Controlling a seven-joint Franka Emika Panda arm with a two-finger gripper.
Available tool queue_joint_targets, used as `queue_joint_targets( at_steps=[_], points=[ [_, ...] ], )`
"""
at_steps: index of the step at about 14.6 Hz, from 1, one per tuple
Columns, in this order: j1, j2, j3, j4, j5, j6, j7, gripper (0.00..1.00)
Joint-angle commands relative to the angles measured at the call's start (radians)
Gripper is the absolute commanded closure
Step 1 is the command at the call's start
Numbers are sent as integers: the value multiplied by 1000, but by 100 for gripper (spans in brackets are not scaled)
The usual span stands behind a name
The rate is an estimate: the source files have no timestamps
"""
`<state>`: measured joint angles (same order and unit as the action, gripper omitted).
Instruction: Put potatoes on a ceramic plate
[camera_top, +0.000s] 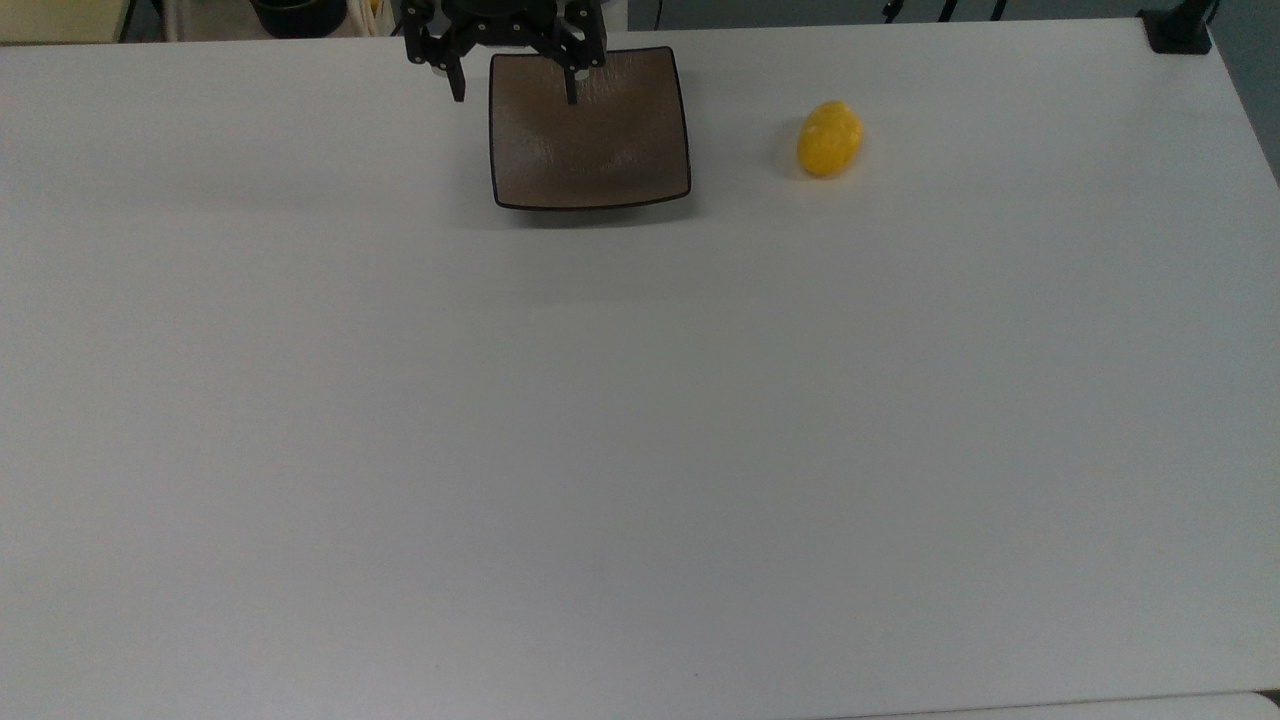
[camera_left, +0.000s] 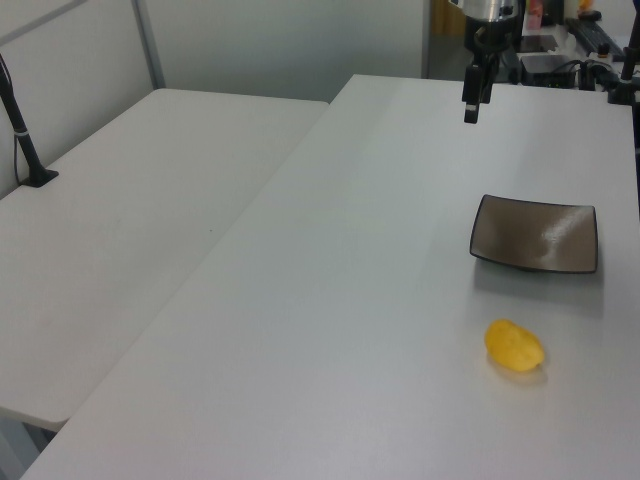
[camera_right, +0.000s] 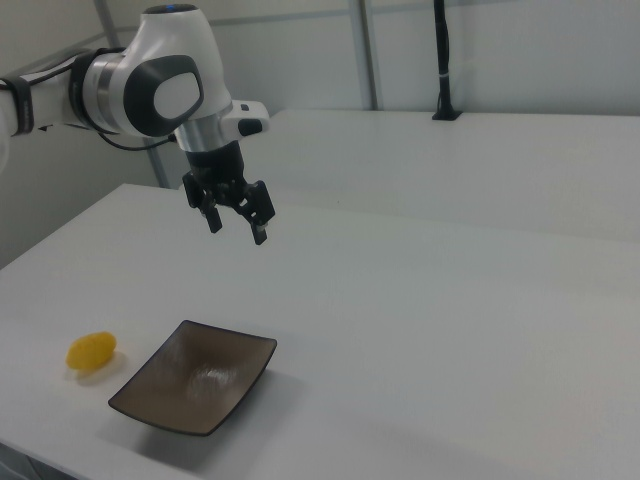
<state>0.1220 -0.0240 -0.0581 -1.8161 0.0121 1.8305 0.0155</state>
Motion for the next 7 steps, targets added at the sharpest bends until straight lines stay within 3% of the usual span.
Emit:
queue_joint_targets(
  at_steps=[1, 7],
  points=[
    [14, -1, -5, -12, -24, -67, -90, 0],
    [13, -4, -2, -17, -20, -72, -83, 0]
  ],
)
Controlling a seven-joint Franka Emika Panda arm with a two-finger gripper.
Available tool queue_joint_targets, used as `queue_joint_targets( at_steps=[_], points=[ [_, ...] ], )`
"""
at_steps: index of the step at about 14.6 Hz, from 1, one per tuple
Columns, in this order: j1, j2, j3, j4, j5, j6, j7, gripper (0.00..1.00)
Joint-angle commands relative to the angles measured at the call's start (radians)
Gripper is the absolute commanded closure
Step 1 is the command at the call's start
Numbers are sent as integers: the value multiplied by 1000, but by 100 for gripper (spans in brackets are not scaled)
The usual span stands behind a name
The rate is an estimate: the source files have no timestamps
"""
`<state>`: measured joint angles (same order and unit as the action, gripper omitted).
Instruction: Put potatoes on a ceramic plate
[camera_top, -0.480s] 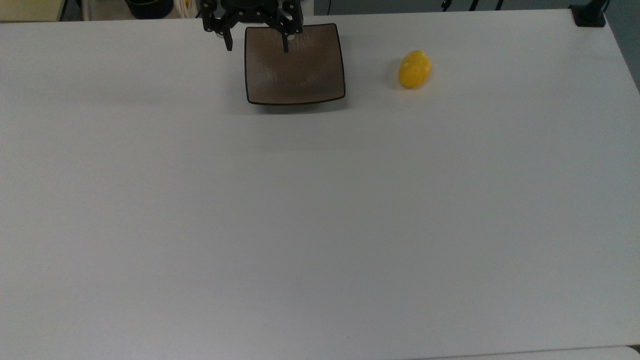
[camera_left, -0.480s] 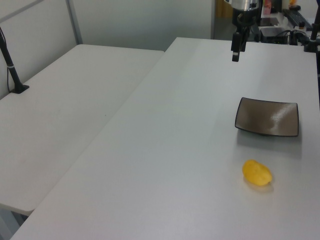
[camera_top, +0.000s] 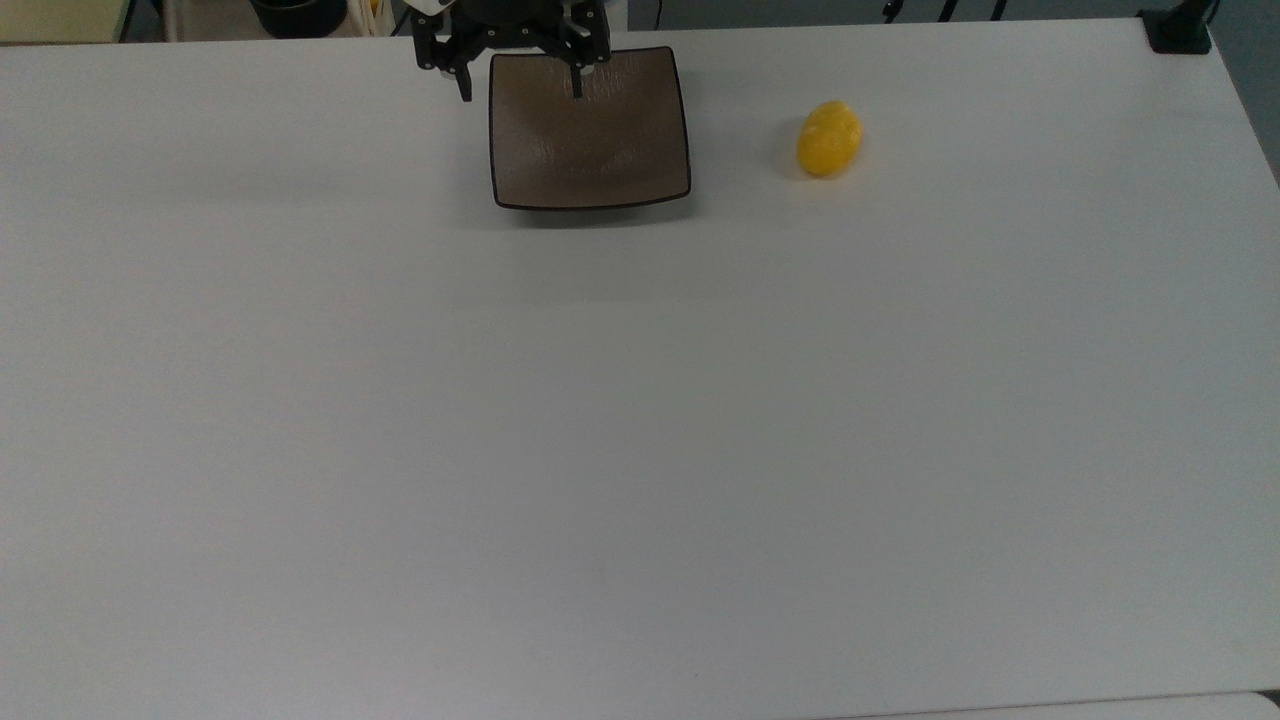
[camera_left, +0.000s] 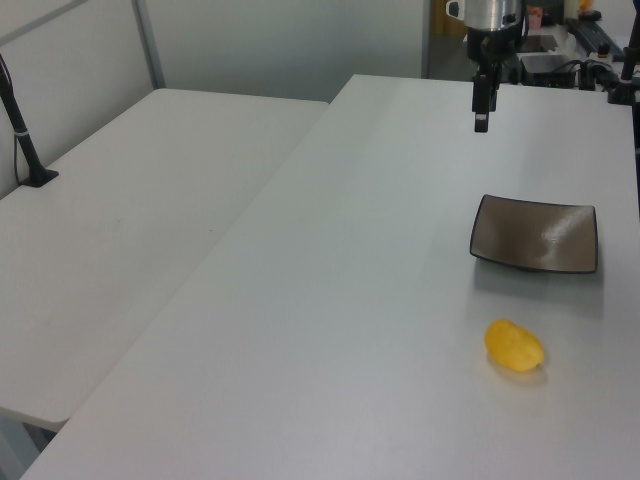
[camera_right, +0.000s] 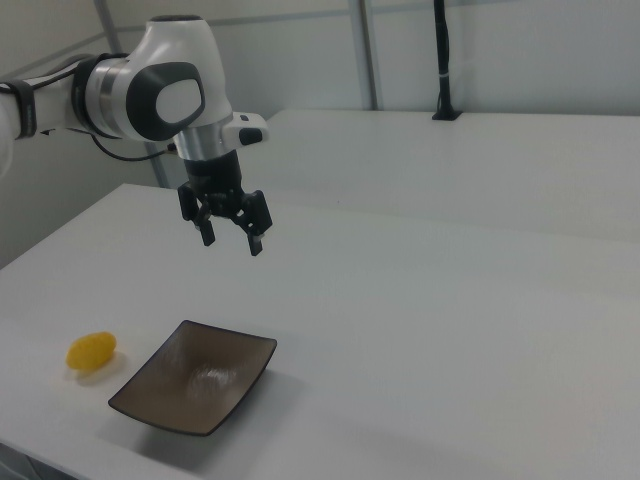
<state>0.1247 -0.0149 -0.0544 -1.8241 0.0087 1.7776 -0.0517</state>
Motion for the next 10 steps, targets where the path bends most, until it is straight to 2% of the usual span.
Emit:
queue_joint_targets(
  at_steps=[1, 6, 10],
  points=[
    [10, -14, -5, -9, -13, -21, -14, 0],
    [15, -11, -5, -8, 0, -15, 61, 0],
    [24, -11, 51, -9, 47, -18, 122, 0]
  ],
)
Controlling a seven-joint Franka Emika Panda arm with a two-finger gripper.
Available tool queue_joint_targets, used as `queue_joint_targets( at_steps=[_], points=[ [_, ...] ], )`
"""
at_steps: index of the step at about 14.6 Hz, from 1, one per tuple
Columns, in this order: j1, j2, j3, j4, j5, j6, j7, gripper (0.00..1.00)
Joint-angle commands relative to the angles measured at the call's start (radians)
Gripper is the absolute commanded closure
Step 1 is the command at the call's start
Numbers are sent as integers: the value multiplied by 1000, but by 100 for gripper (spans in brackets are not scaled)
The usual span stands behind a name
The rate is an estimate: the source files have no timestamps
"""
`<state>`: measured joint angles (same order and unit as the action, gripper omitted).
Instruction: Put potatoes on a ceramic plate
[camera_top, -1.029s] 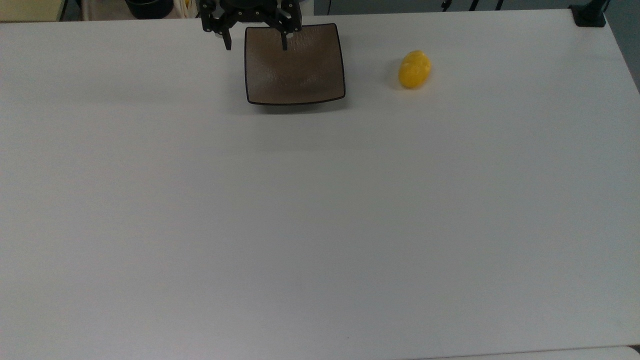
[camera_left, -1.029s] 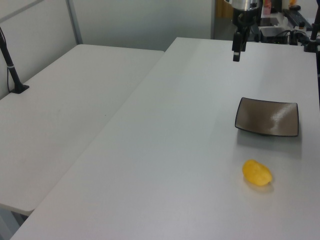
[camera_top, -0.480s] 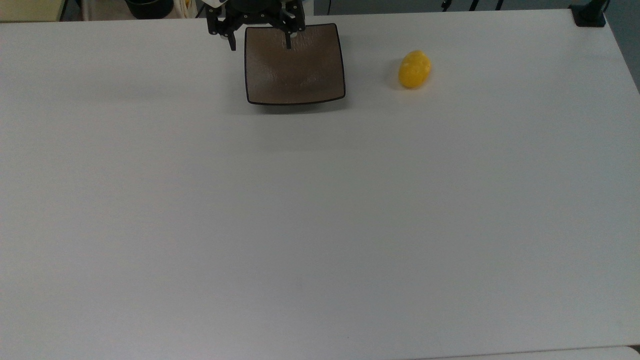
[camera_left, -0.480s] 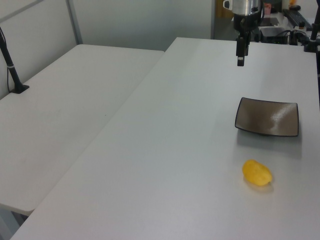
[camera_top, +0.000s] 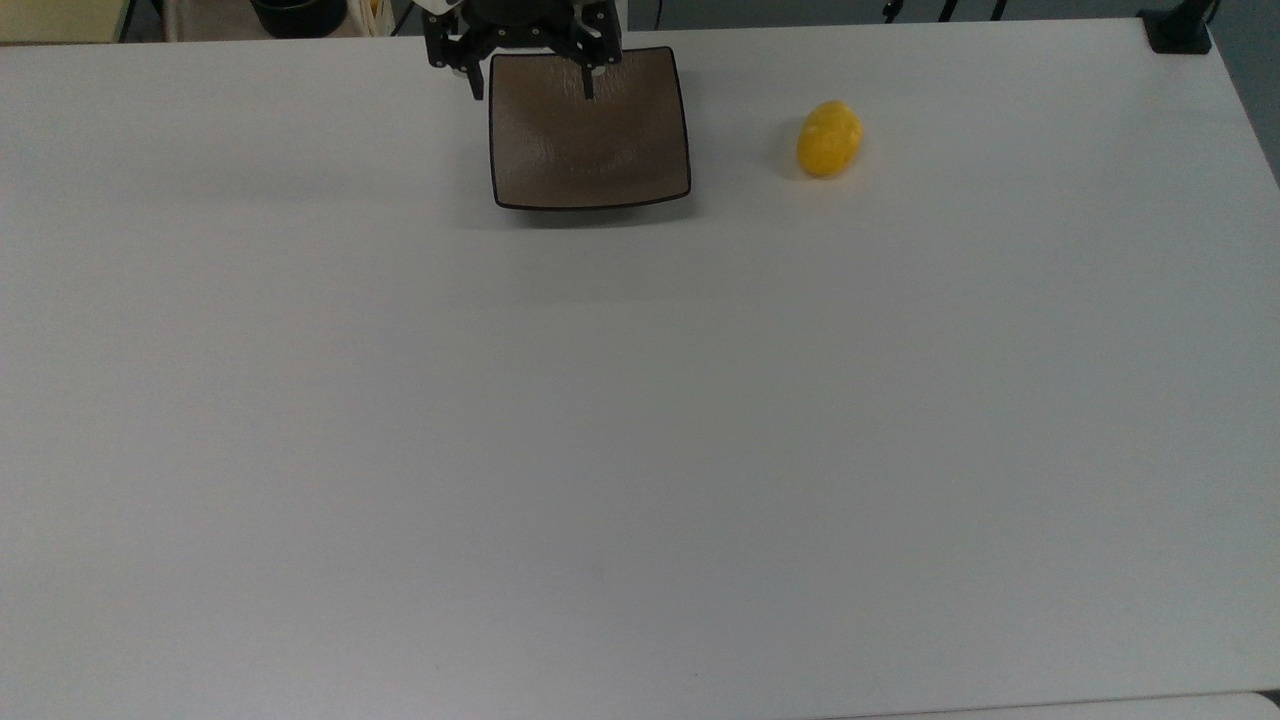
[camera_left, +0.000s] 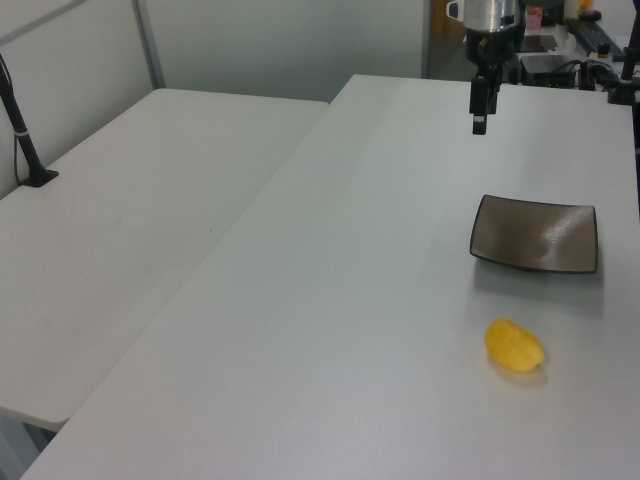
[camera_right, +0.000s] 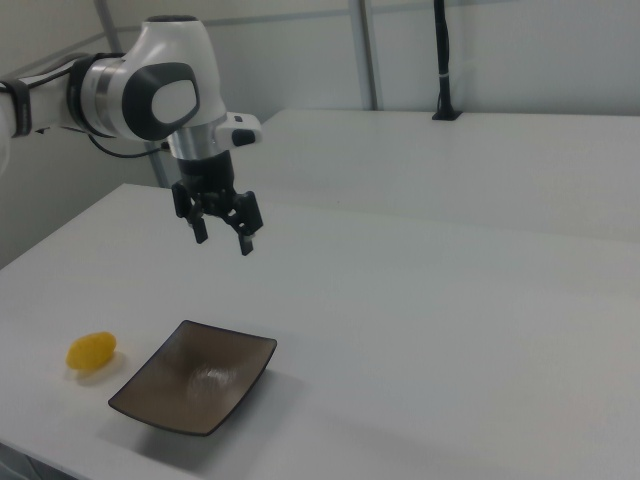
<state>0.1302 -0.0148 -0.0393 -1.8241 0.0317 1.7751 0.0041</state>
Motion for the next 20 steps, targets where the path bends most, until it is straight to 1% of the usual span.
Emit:
queue_joint_targets(
  at_steps=[1, 3, 5, 6, 8, 10, 11, 12, 15, 16, 18, 19, 20],
  points=[
    [29, -11, 53, -9, 24, -14, 83, 0],
    [57, -1, 73, -9, 25, -9, 103, 0],
    [69, -1, 125, -12, 25, -9, 160, 0],
    [75, 1, 139, -14, 27, -9, 177, 0],
    [118, 3, 154, -24, 27, -9, 204, 0],
    [134, 3, 176, -43, 28, -6, 232, 0],
    [132, 3, 211, -56, 43, -5, 252, 0],
    [132, 0, 228, -70, 62, -5, 278, 0],
    [135, -2, 300, -148, 68, 69, 486, 0],
    [146, -2, 318, -170, 70, 88, 541, 0],
    [155, 1, 344, -216, 68, 179, 687, 0],
    [155, 3, 367, -231, 68, 217, 732, 0],
    [155, 3, 378, -244, 65, 252, 775, 0]
  ],
)
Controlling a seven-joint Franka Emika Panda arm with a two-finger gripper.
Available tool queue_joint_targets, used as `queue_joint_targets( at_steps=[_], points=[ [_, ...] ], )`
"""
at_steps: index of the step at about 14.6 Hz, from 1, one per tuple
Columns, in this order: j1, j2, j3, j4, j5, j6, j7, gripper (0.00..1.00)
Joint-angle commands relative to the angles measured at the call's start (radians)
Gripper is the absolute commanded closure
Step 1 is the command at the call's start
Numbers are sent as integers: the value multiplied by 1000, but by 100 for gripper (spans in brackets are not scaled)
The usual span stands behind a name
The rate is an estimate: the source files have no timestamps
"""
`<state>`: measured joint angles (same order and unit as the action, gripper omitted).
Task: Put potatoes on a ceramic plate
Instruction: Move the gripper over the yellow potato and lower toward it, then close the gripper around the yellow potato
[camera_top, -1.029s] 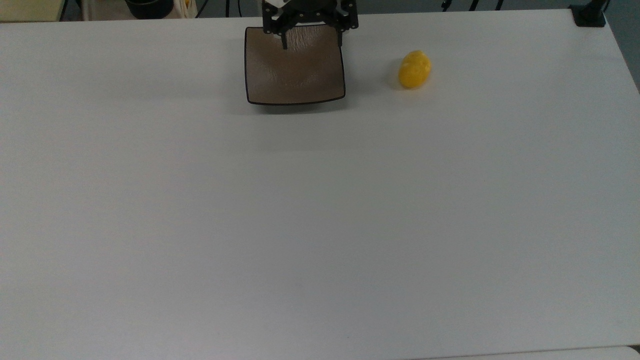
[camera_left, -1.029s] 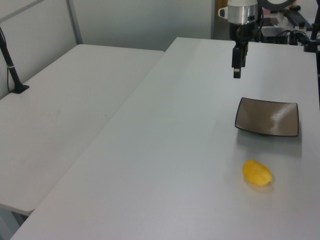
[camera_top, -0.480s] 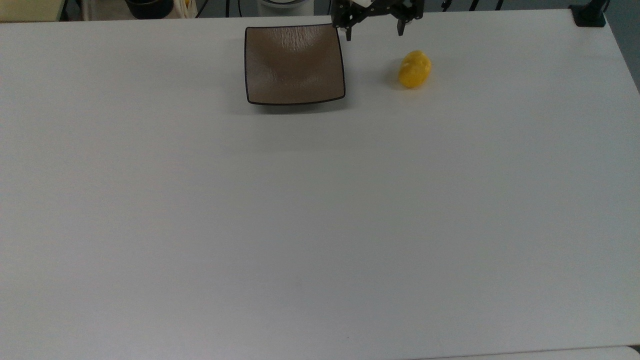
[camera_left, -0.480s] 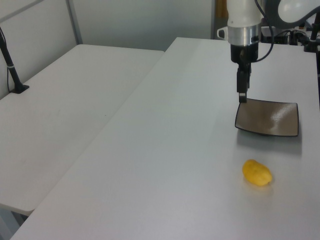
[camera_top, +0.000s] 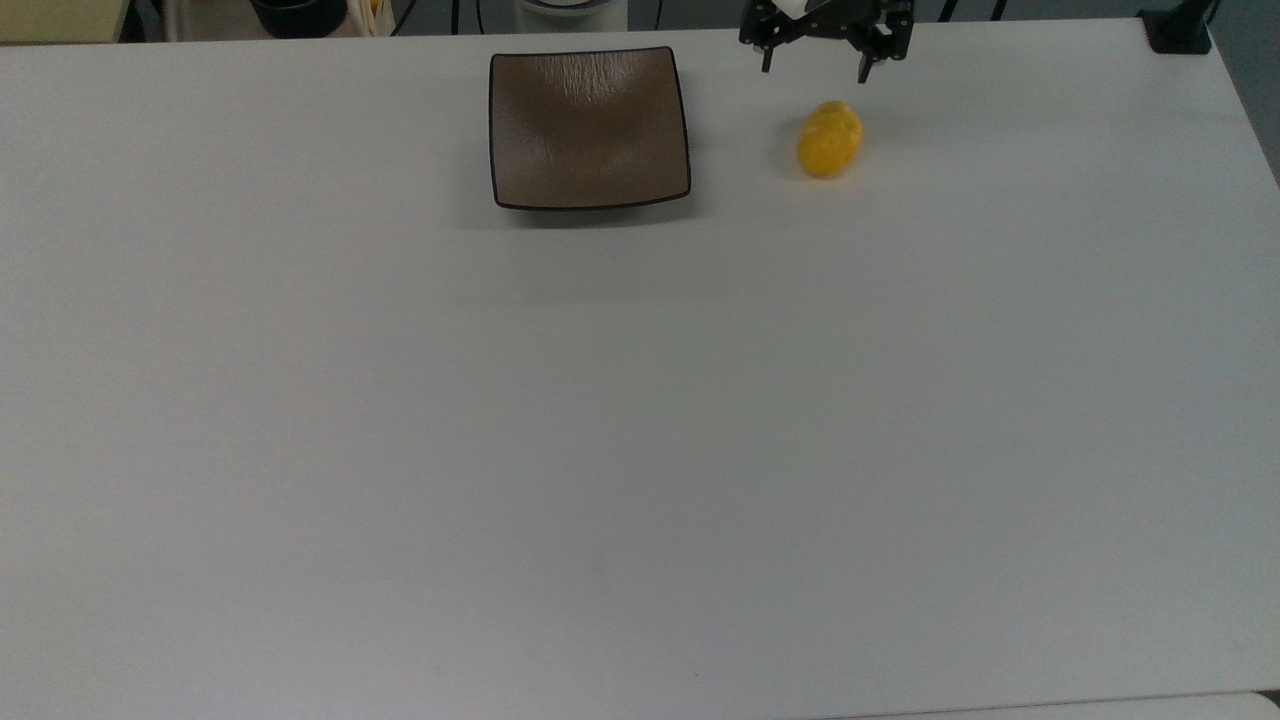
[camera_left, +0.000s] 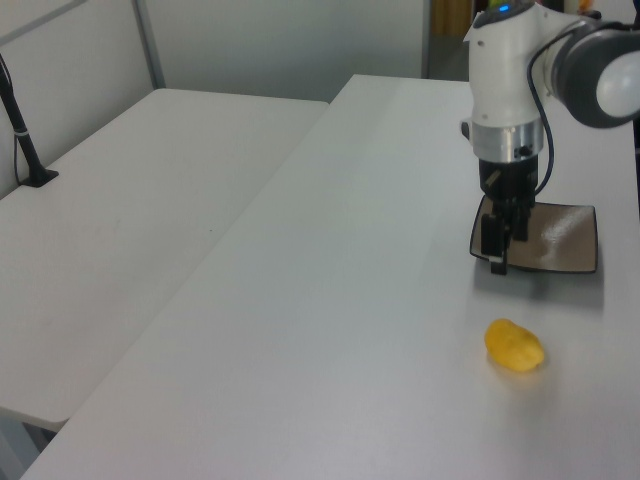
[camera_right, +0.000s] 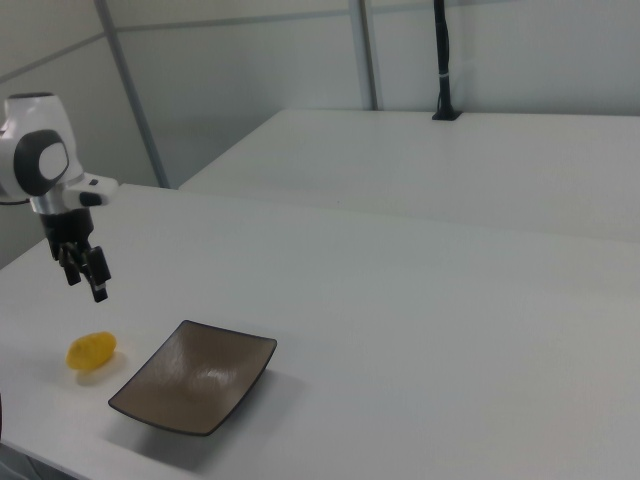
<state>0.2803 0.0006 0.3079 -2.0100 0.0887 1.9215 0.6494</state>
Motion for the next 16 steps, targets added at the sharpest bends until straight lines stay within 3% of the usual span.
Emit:
queue_joint_targets(
  at_steps=[1, 6, 12, 16],
  points=[
    [7, -10, 33, -67, 6, 131, 166, 0],
    [30, 30, 34, -111, -9, 247, 280, 0],
    [46, 74, 54, -151, -14, 309, 321, 0],
    [46, 137, 66, -156, -56, 333, 398, 0]
  ],
)
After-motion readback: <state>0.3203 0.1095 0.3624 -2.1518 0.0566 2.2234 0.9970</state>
